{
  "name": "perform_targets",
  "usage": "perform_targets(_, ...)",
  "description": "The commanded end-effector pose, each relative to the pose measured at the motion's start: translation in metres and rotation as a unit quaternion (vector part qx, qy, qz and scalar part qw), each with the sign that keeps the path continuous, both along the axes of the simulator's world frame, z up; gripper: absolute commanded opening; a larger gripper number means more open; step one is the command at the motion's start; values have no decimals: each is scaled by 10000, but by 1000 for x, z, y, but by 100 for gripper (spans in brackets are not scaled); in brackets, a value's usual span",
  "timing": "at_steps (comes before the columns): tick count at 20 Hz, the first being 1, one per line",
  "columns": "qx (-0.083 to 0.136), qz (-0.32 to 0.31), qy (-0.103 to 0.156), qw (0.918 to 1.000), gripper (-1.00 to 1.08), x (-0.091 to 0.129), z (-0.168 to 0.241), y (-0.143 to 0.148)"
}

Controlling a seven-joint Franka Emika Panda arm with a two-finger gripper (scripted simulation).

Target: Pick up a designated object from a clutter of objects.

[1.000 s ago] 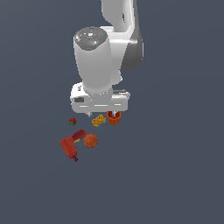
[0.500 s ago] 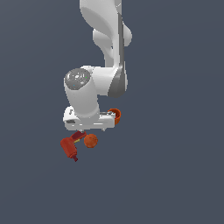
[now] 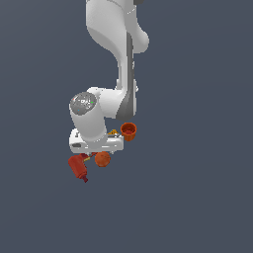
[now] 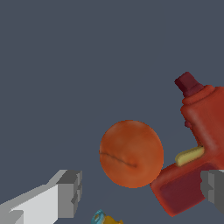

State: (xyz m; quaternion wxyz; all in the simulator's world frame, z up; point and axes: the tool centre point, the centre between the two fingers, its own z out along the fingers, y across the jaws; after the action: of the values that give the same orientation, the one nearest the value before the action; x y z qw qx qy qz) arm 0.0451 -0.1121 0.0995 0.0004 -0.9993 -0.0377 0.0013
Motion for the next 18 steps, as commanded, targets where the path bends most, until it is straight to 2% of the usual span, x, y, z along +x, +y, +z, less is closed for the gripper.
perform_targets(1,-3,7,-12,10000,100,1,-2,-1)
perform_targets(6,-1,2,-2,10000,100,0,-7,-1)
perform_targets(18,-3,5,-11,10000,100,0,-52,-1)
